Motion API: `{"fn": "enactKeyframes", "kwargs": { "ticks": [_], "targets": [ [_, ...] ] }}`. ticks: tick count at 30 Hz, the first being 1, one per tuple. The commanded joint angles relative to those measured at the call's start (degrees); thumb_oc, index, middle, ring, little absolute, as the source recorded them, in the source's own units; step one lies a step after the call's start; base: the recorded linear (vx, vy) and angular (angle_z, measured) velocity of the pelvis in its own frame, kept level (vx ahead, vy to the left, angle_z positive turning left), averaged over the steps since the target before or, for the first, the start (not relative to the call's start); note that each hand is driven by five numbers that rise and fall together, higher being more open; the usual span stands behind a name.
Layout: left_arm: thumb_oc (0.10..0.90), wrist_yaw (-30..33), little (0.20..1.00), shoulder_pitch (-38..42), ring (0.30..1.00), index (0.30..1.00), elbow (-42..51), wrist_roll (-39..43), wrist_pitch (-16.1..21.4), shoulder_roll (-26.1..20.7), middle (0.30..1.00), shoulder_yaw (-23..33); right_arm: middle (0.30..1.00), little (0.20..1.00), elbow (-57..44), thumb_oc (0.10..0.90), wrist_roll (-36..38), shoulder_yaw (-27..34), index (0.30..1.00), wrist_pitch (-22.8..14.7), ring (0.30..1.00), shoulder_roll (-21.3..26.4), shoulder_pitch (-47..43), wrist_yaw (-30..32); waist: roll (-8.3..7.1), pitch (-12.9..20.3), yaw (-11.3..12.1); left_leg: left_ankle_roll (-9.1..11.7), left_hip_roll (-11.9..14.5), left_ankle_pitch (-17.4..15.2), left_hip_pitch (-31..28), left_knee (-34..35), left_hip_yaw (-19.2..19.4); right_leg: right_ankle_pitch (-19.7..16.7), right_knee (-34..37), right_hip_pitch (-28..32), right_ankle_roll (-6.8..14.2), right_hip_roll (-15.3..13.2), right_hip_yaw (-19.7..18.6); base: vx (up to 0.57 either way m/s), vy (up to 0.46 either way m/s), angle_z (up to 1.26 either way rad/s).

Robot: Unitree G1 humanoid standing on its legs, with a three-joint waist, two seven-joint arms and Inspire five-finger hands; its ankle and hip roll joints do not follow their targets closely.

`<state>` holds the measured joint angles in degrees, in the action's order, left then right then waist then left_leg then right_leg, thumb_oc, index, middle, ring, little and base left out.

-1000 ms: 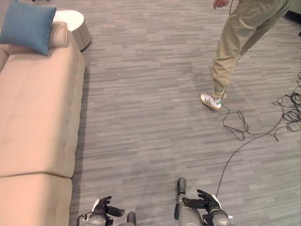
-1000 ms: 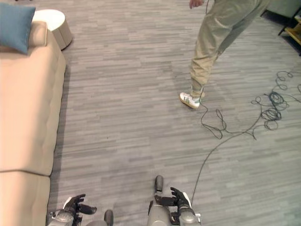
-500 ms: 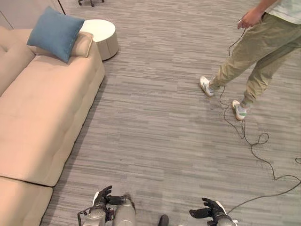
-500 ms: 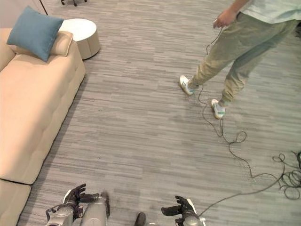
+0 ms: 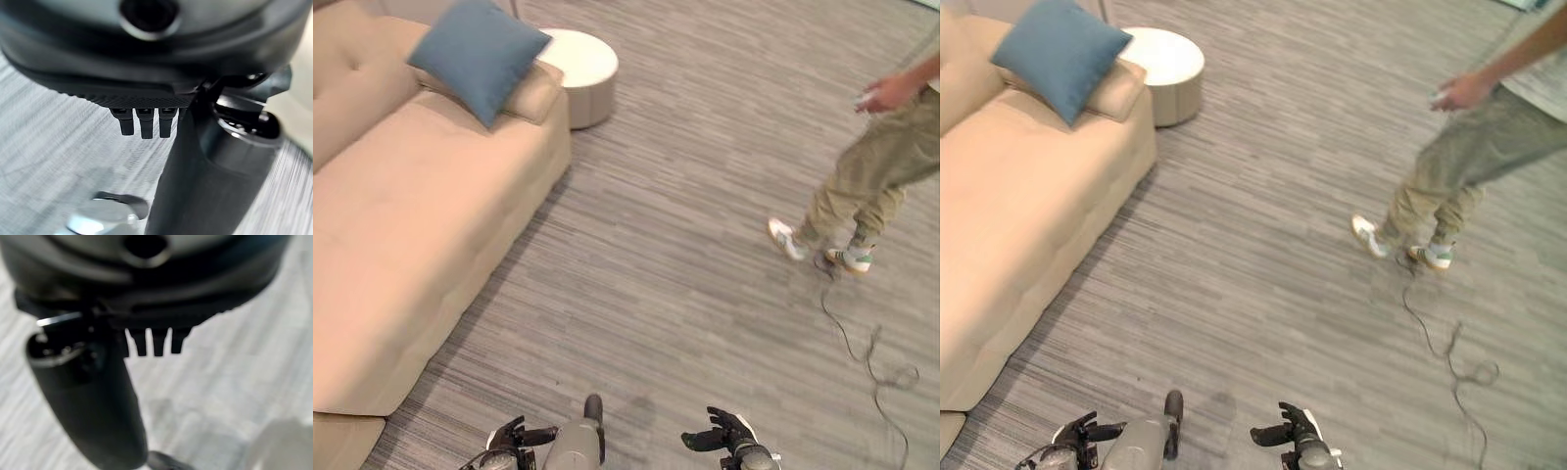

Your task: Pick up all the scattered cushions and arrange them neatly on the sofa.

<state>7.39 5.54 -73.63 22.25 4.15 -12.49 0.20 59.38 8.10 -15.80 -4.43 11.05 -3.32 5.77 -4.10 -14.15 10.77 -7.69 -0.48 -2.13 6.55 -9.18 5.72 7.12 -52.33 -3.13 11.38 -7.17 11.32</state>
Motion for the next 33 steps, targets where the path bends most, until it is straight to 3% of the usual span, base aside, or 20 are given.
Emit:
{"fn": "enactKeyframes", "kwargs": {
  "ticks": [1, 2, 4, 6, 8, 10, 11, 12, 13, 14, 15, 17, 18, 19, 20, 22, 24, 28, 30, 33],
  "targets": [
    [0.8, -0.3, 0.9, -1.5, 0.9, 0.9, 2.8, 1.9, 1.8, -0.8, 0.9, -2.2, 0.9, 0.9, -5.3, 0.8, -0.1, 2.4, 0.9, -0.6, 0.9, 3.1, 3.3, -0.4, 2.86, 0.4, -3.0, 6.2, 0.4, -4.5, -6.9, 1.1, -5.3, -3.7, 21.9, -6.3, -3.0, -2.8, 2.5, 0.44, -0.11, 1.11],
    [0.8, -0.3, 0.9, -1.5, 0.9, 0.9, 2.8, 1.9, 1.8, -0.8, 0.9, -2.2, 0.9, 0.9, -5.3, 0.8, -0.1, 2.4, 0.9, -0.5, 0.9, 3.2, 3.3, -0.4, 2.98, 0.5, -3.1, 6.3, 0.5, -4.4, -6.9, 1.1, -5.5, -3.9, 22.3, -6.2, -3.1, -2.6, 2.8, 0.65, -0.189, 1.25],
    [0.8, -0.3, 0.9, -0.2, 0.9, 0.9, 2.9, 1.0, 2.1, -0.8, 0.9, -3.1, 0.9, 0.9, -5.2, 0.8, -0.3, 2.0, 0.9, -0.4, 0.9, 3.8, 3.5, 0.0, 2.53, -0.1, -6.1, 8.2, -0.1, -6.9, -10.6, 1.9, -9.9, -5.6, 40.3, -7.4, -2.5, -2.9, -2.9, 0.59, -0.208, 1.39],
    [0.8, -0.3, 0.9, 0.5, 0.9, 0.9, 2.6, 0.4, 2.3, -0.3, 0.9, -3.6, 0.9, 0.9, -5.0, 0.8, -1.1, 2.2, 0.9, 0.5, 0.9, 4.4, 3.6, -0.4, 3.12, 0.1, -8.8, 9.6, 1.0, -8.8, -14.0, 3.0, -12.4, -9.7, 49.0, -9.9, -0.3, -4.2, -7.3, 0.68, -0.201, 1.35],
    [0.8, -0.8, 0.9, -1.0, 0.9, 0.9, 1.1, 0.3, 2.2, 0.5, 0.9, -3.3, 0.9, 0.9, -4.9, 0.8, -1.5, 2.7, 0.9, 0.5, 0.9, 4.2, 5.5, -0.7, 2.16, 1.5, -9.7, 11.5, 2.8, -10.4, -16.4, -0.6, -14.9, -10.9, 46.3, -10.2, 0.4, -4.3, -8.6, 0.74, -0.312, 1.2],
    [0.8, -1.3, 0.9, -1.5, 0.9, 0.9, 0.7, 0.3, 2.0, 1.0, 0.9, -3.1, 0.9, 0.9, -4.8, 0.8, -1.8, 2.6, 0.9, 0.4, 0.9, 4.6, 5.5, -1.0, 2.56, 1.8, -10.1, 12.2, 3.9, -9.5, -15.7, -4.6, -15.2, -10.2, 43.6, -10.3, -0.2, -3.2, -8.5, 0.43, -0.237, 0.91],
    [0.8, -1.4, 0.9, -1.1, 0.9, 0.9, 1.2, 2.2, 2.0, 1.6, 0.9, -2.8, 0.9, 0.9, -5.0, 0.8, -1.2, 2.6, 0.9, -0.1, 0.9, 5.2, 4.6, -0.6, 2.49, 0.1, -9.2, 13.8, 5.9, -1.0, -8.7, -21.1, -14.4, -8.6, 41.8, -8.4, -3.1, -2.6, -7.5, 0.22, -0.337, 1.27],
    [0.8, -1.0, 0.9, -0.9, 0.9, 0.9, 1.8, 2.5, 1.9, 1.8, 0.9, -2.7, 0.9, 0.9, -5.5, 0.8, -0.7, 2.0, 0.9, -0.7, 0.9, 6.0, 3.9, 0.1, 2.55, -1.5, -8.1, 13.0, 7.0, 0.8, -3.4, -31.8, -13.3, -7.3, 41.7, -6.7, -5.2, -1.8, -5.5, 0.21, -0.337, 1.19],
    [0.8, -1.0, 0.9, -0.9, 0.9, 0.9, 1.8, 2.5, 1.9, 1.8, 0.9, -2.7, 0.9, 0.9, -5.5, 0.8, -0.7, 2.0, 0.9, -0.7, 0.9, 6.0, 3.8, 0.1, 2.37, -1.4, -8.3, 13.0, 6.8, 1.0, -3.1, -31.7, -13.5, -7.4, 41.8, -6.9, -5.2, -2.1, -5.4, 0.17, -0.419, 0.75],
    [0.8, -0.5, 0.9, -0.9, 0.9, 0.9, 2.0, 2.0, 1.5, 1.3, 0.9, -2.7, 0.9, 0.9, -6.1, 0.8, -0.5, 1.1, 0.9, -0.6, 0.9, 7.2, 2.6, 0.6, 1.49, -3.1, -7.0, 11.5, 9.1, 0.8, 1.6, -39.3, -7.4, -4.9, 42.3, -3.5, -7.7, -0.6, -2.8, 0.39, -0.473, -0.05],
    [0.8, -0.1, 0.9, -0.5, 0.9, 0.9, 2.1, 2.3, 1.3, 0.7, 0.9, -2.5, 0.9, 0.9, -7.5, 0.8, -0.5, 0.4, 0.9, -0.6, 0.9, 7.6, 2.5, 0.8, 1.39, -3.0, -6.6, 11.3, 13.1, 2.3, 3.7, -35.5, -0.9, -2.1, 42.8, -0.7, -8.8, 0.9, 0.3, 0.39, -0.471, 0.06],
    [0.8, 0.0, 0.9, -0.4, 0.9, 0.9, 2.2, 2.6, 1.5, 0.7, 0.9, -2.4, 0.9, 0.9, -8.0, 0.8, -0.1, 0.4, 0.9, -0.7, 0.9, 7.7, 2.5, 0.8, 1.47, -2.9, -6.2, 11.2, 13.4, 1.8, 4.9, -32.9, 0.6, -1.0, 43.5, 1.0, -9.0, 1.5, 1.2, 0.42, -0.159, 0.7],
    [0.8, 0.2, 0.9, -0.5, 0.9, 0.9, 2.0, 2.5, 1.4, 0.6, 0.9, -2.6, 0.9, 0.9, -8.7, 0.8, 0.3, 0.7, 0.9, -0.9, 0.9, 7.7, 2.2, 0.8, 1.88, -2.5, -5.2, 10.8, 11.9, -0.1, 7.7, -24.1, 3.4, 1.0, 44.4, 3.9, -8.7, 2.9, 2.7, 0.45, -0.079, 0.8],
    [0.8, 0.2, 0.9, -0.5, 0.9, 0.9, 2.0, 2.5, 1.4, 0.6, 0.9, -2.6, 0.9, 0.9, -8.7, 0.8, 0.3, 0.7, 0.9, -0.9, 0.9, 7.7, 2.2, 0.8, 1.83, -2.6, -5.2, 10.8, 11.8, -0.1, 7.5, -24.0, 3.5, 1.0, 44.4, 4.0, -8.7, 2.8, 2.7, 0.51, -0.022, 0.48],
    [0.8, 0.3, 0.9, -0.9, 0.9, 0.9, 1.9, 2.3, 1.4, 0.5, 0.9, -2.7, 0.9, 0.9, -8.7, 0.8, 0.2, 0.6, 0.9, -1.1, 0.9, 7.8, 1.9, 0.8, 2.04, -2.2, -4.3, 10.7, 10.9, 0.3, 8.9, -17.3, 4.6, 2.2, 44.8, 5.5, -8.2, 3.6, 3.1, 0.42, 0.055, 0.35],
    [0.8, 0.1, 0.9, -1.4, 0.9, 0.9, 2.1, 1.9, 1.3, 0.5, 0.9, -3.0, 0.9, 0.9, -8.7, 0.8, -0.2, 0.1, 0.9, -1.3, 0.9, 7.6, 1.5, 0.9, 3.8, -1.6, -2.2, 12.8, 10.5, 7.6, 10.2, -0.8, 4.8, 4.3, 44.9, 8.4, -7.6, 5.9, 3.1, 0.61, 0.097, 0.07],
    [0.8, 0.1, 0.9, -1.8, 0.9, 0.9, 1.5, 1.2, 1.3, 0.2, 0.9, -2.6, 0.9, 0.9, -8.5, 0.8, -0.9, 0.0, 0.9, -1.6, 0.9, 7.4, 1.2, 1.3, 3.57, -1.5, -0.9, 13.4, 9.9, 9.0, 12.1, 7.7, 7.6, 6.7, 44.7, 11.4, -7.3, 6.5, 3.6, 0.53, 0.067, -0.24],
    [0.8, -0.4, 0.9, -3.2, 0.9, 0.9, -0.6, 0.8, 0.6, 0.0, 0.9, -1.0, 0.9, 0.9, -7.1, 0.8, -2.1, -0.6, 0.9, -1.1, 0.9, 6.1, -0.2, 1.3, 3.06, 0.5, 1.2, 12.2, 9.3, 10.7, 12.0, 9.6, 8.2, 9.5, 43.6, 15.2, -6.4, 7.5, 2.4, 0.59, 0.158, 0.04],
    [0.8, -0.4, 0.9, -3.4, 0.9, 0.9, -1.4, -1.1, 0.3, -0.4, 0.9, -1.3, 0.9, 0.9, -6.3, 0.8, -2.4, -0.8, 0.9, -1.0, 0.9, 5.2, -0.2, 1.0, 1.59, 1.1, 2.0, 11.5, 8.0, 12.0, 12.2, 5.4, 7.0, 9.6, 40.4, 15.8, -5.4, 6.8, 1.8, 0.47, 0.16, -0.35],
    [0.8, -0.7, 0.9, -3.1, 0.9, 0.9, -1.9, -2.0, 0.0, -1.0, 0.9, -2.4, 0.9, 0.9, -5.0, 0.8, -1.6, -0.4, 0.9, -0.8, 0.9, 4.1, 0.3, 0.3, -0.71, 1.5, 2.2, 8.2, 4.9, 7.3, 10.9, 0.9, 6.5, -2.6, 25.9, 12.5, 0.1, 2.5, 0.8, 0.46, 0.259, -0.08]
  ]
}}
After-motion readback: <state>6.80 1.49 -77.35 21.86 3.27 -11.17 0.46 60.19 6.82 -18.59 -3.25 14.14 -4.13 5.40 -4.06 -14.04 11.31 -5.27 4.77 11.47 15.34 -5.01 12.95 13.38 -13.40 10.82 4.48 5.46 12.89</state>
